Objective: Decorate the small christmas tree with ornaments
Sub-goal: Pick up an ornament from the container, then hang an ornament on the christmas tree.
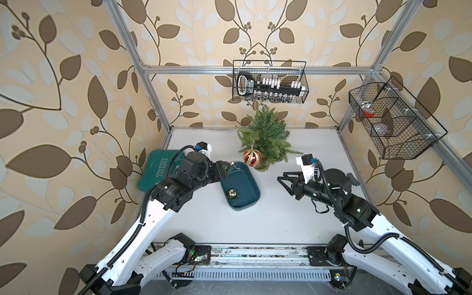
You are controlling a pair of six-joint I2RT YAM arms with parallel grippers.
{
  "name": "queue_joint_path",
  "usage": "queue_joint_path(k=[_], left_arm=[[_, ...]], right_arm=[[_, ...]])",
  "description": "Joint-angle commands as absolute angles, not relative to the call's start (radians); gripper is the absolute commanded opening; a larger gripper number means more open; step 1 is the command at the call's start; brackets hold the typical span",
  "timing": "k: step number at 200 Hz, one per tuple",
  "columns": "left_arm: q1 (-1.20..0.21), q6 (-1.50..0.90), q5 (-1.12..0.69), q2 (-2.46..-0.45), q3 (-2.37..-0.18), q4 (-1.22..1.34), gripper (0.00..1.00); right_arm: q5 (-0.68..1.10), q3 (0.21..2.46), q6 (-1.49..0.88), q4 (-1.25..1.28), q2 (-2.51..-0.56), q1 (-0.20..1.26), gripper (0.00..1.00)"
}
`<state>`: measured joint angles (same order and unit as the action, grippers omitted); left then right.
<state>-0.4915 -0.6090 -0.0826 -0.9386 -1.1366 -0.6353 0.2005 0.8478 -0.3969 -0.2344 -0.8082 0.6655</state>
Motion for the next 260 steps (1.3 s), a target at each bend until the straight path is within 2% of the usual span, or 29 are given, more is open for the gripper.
queue_joint_path(k=[1, 28, 74, 143, 207, 260], left_arm=[[-0.494, -0.593, -0.133, -0.968, -1.233, -0.630, 0.55], [-0.493, -0.589, -0.162, -1.020, -1.334, -0.601, 0.55], [-0.490, -0.581, -0.146, -1.115, -1.483, -0.592, 0.56], [-0.461, -0.567, -0.162, -1.227, -1.593, -0.539, 0.55], [-0.456, -0.563, -0.180, -1.229, -1.592, -0.516, 0.55], [-0.450, -0.569, -0.190, -1.224, -1.584, -0.500, 0.55]], right_arm=[[0.275, 0.961, -0.344, -0.250, -0.862, 0.667, 0.41], [0.320, 1.111, -0.316, -0.269, -0.941, 0.667, 0.39], [0.374, 1.391, -0.277, -0.336, -1.144, 0.669, 0.28], [0.390, 1.796, -0.202, -0.503, -1.459, 0.669, 0.24], [0.390, 1.896, -0.196, -0.533, -1.583, 0.669, 0.33], [0.397, 1.909, -0.189, -0.541, -1.605, 0.669, 0.25]])
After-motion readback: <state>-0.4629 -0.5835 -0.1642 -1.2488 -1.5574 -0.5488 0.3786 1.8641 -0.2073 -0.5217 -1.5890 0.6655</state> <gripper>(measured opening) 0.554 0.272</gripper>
